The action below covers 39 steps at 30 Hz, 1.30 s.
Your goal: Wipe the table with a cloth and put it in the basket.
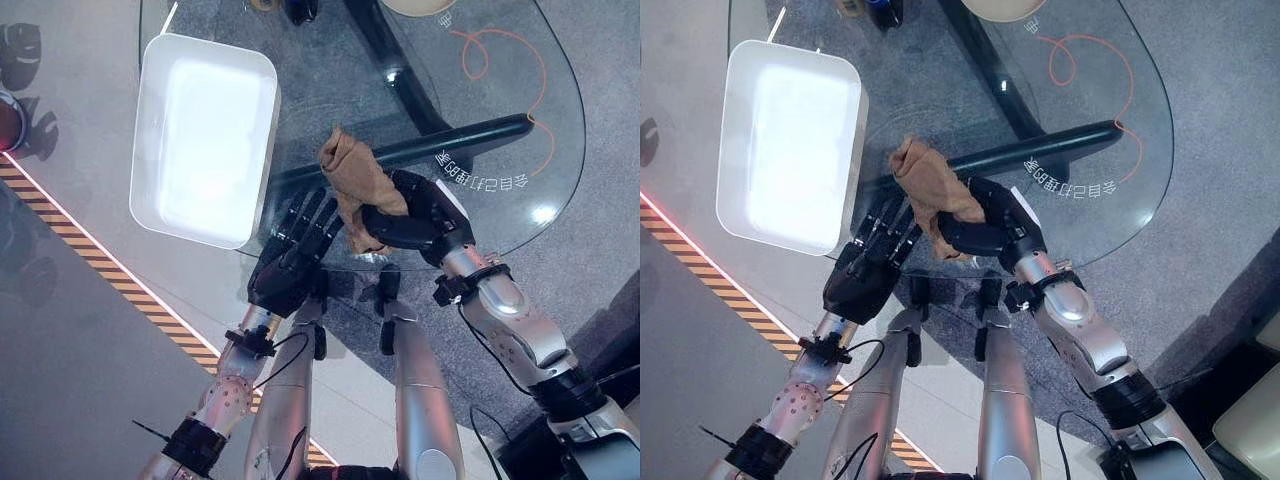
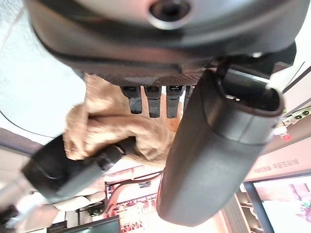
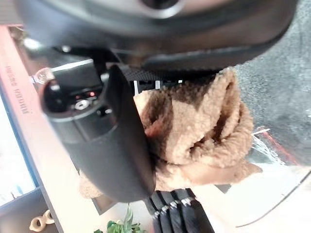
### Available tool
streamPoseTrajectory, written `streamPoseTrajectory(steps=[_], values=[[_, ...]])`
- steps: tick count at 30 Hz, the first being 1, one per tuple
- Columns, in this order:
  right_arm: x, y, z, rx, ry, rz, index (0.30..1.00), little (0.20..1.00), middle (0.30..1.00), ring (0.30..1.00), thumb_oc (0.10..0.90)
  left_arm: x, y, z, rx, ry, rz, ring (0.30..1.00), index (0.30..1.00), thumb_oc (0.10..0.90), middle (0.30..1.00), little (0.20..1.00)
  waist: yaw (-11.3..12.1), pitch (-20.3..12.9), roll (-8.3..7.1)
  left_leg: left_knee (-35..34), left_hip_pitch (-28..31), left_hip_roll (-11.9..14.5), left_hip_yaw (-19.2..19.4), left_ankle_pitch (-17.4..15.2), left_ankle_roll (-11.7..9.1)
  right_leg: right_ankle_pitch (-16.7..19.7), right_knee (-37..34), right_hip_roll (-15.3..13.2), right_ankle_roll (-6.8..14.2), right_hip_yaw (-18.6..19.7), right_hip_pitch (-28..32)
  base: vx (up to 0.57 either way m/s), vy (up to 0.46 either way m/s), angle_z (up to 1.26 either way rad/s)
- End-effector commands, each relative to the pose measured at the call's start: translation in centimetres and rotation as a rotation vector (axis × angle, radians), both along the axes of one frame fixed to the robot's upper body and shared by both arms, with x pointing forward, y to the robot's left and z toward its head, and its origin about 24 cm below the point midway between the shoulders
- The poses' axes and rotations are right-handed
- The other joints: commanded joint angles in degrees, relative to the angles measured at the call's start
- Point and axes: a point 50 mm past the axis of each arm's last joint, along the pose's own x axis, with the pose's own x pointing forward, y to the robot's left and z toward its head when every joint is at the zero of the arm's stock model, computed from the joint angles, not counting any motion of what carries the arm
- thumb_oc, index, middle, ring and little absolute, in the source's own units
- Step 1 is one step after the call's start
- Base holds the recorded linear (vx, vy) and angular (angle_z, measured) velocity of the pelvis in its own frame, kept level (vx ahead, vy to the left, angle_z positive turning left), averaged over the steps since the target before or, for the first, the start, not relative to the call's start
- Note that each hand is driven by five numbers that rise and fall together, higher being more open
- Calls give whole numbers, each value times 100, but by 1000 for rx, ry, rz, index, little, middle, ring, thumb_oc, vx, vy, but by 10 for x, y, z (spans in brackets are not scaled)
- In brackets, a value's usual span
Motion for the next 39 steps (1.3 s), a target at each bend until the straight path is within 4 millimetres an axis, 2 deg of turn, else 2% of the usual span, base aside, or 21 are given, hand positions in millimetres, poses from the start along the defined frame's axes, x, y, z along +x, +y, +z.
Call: streamPoseTrajectory(steps=[1, 7, 12, 22, 25, 32, 39], values=[[-33, 40, 65, 112, -326, 309, 300, 200, 300, 300, 100, -14, -8, 38, -87, -195, -66, 900, 900, 800, 900, 900, 8, -159, -118, 193, 179, -291, 81, -521, 163, 183, -346, 369, 74, -102, 166, 0, 0, 0], [-34, 53, 54, 39, -269, 394, 300, 200, 300, 300, 100, -16, -15, 48, -131, -241, -146, 900, 900, 800, 900, 900, 41, -159, -142, 143, 118, -299, 52, -474, 156, 222, -406, 356, 84, -124, 132, 0, 0, 0], [-38, 67, 48, -20, -243, 505, 300, 200, 300, 300, 100, -15, -19, 56, -75, -256, -165, 900, 900, 800, 900, 900, 79, -159, -152, 114, 64, -326, 2, -431, 155, 264, -457, 340, 95, -148, 103, 0, -3, 1], [-51, 99, 42, -97, -205, 669, 300, 200, 300, 300, 100, -13, -28, 61, -82, -242, -176, 900, 900, 800, 900, 900, 153, -159, -101, 169, -56, -390, -54, -403, 155, 268, -446, 297, 76, -156, -1, 2, 1, 2], [-53, 107, 38, -120, -184, 703, 300, 200, 300, 300, 100, -12, -30, 60, -38, -226, -155, 900, 900, 800, 900, 900, 175, -159, -76, 176, -97, -413, -68, -389, 155, 271, -437, 295, 69, -154, -44, 0, 0, 0], [-57, 114, 32, -211, -191, 726, 300, 200, 300, 300, 100, -10, -31, 57, -1, -188, -125, 900, 900, 800, 900, 900, 193, -159, -61, 172, -129, -442, -76, -373, 162, 279, -431, 296, 76, -148, -88, 0, 0, 0], [-52, 115, 18, -354, -203, 622, 300, 200, 300, 300, 100, -11, -33, 56, -7, -186, -122, 900, 900, 800, 900, 900, 206, -159, -39, 143, -140, -473, -89, -345, 162, 291, -455, 292, 75, -144, -104, 0, 0, 0]])
